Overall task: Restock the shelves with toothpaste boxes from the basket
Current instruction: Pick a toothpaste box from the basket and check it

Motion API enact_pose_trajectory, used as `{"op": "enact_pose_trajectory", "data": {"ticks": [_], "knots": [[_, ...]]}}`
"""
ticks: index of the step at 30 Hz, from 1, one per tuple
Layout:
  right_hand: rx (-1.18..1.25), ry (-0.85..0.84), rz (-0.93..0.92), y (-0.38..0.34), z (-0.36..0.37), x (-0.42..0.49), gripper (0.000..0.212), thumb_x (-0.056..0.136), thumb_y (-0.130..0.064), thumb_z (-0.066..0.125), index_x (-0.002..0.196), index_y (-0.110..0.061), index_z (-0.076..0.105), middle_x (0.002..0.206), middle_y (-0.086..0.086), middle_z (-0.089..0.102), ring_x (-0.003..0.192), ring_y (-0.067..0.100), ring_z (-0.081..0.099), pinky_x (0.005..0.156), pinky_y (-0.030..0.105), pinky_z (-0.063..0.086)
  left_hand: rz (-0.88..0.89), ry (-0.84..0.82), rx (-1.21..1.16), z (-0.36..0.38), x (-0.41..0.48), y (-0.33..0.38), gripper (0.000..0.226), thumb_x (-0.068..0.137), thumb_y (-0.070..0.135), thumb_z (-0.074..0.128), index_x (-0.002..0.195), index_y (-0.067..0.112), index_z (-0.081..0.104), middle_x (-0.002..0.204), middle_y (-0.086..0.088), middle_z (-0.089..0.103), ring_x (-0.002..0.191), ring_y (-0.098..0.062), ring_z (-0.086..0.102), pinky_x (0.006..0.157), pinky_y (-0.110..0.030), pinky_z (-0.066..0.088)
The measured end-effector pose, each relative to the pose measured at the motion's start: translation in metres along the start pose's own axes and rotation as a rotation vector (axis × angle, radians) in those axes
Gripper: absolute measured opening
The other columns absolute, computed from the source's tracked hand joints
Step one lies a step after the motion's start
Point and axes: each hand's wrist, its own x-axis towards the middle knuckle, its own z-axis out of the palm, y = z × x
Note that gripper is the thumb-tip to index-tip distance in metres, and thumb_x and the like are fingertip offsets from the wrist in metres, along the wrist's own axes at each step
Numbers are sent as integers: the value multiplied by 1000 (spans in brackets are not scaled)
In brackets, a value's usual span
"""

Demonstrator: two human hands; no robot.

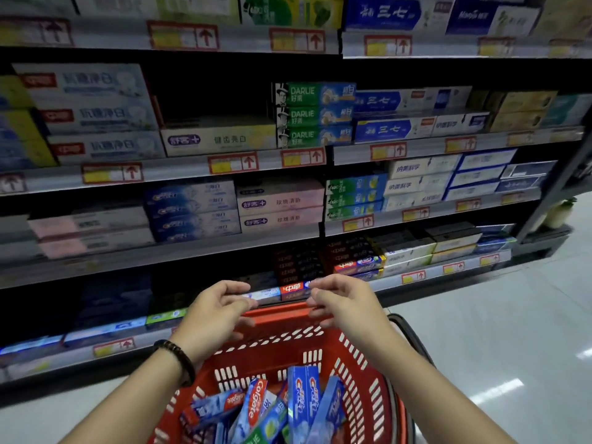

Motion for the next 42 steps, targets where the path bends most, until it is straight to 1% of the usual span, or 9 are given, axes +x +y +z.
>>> {"op": "enact_pose_trajectory", "data": {"ticks": [5, 10, 17, 22, 26, 31, 36, 39, 42], "knots": [[-68, -60, 28, 4, 15, -2, 10, 103, -15, 65, 106, -16, 74, 93, 6, 81, 83, 23, 79, 68, 30, 58, -18, -49, -87, -6, -16, -2, 18, 100, 8, 63, 116, 16, 65, 106, -10, 79, 82, -27, 73, 60, -30, 52], [-87, -97, 54, 6, 24, -5, 11, 103, -14, 64, 108, -14, 74, 96, 8, 81, 84, 23, 78, 69, 31, 58, 31, 0, 57, -15, -16, -11, 17, 99, 14, 67, 115, 21, 67, 106, -9, 78, 82, -23, 77, 66, -34, 54], [-112, -130, 71, 5, 30, -6, 11, 104, -18, 64, 108, -16, 74, 97, 6, 81, 86, 22, 79, 72, 31, 60, 43, -2, 203, -19, -13, -19, 14, 100, 18, 67, 111, 26, 68, 100, -3, 78, 81, -17, 78, 65, -31, 58], [-125, -156, 77, 11, 37, -6, 10, 104, -21, 66, 107, -17, 74, 96, 5, 81, 82, 18, 78, 71, 32, 60, 58, -46, 339, -21, -13, -26, 11, 100, 21, 68, 110, 26, 68, 97, -4, 77, 77, -12, 77, 73, -43, 62], [-148, -165, 73, 10, 40, -6, 9, 104, -21, 66, 106, -18, 75, 96, 4, 81, 85, 20, 79, 75, 35, 62, 69, -43, 333, -24, -11, -27, 10, 100, 22, 67, 109, 27, 68, 98, -3, 77, 77, -11, 77, 75, -44, 62], [-163, -172, 70, 11, 42, -6, 9, 104, -21, 66, 107, -19, 74, 97, 4, 81, 84, 19, 79, 78, 38, 63, 92, -52, 390, -25, -10, -30, 9, 101, 25, 67, 109, 29, 68, 98, -1, 77, 77, -9, 76, 78, -41, 61], [-229, -200, 68, 14, 45, -7, 9, 104, -21, 65, 106, -19, 74, 97, 2, 80, 83, 16, 79, 77, 37, 63, 121, -71, 460, -22, -11, -37, 7, 101, 25, 66, 107, 29, 69, 94, 2, 77, 75, -9, 76, 68, -28, 58], [-268, -217, 57, 15, 44, -7, 11, 104, -20, 65, 107, -17, 74, 97, 2, 80, 82, 12, 78, 65, 21, 57, 108, -126, 543, -17, -8, -46, 5, 100, 28, 67, 104, 30, 68, 90, 2, 77, 77, -12, 76, 75, -36, 63], [-320, -227, 32, 17, 45, -7, 9, 103, -23, 66, 104, -20, 74, 93, 0, 80, 83, 13, 78, 74, 26, 59, 42, -247, 737, -12, 0, -45, 11, 98, 38, 68, 104, 28, 67, 94, 4, 77, 81, -16, 75, 83, -41, 62]]}}
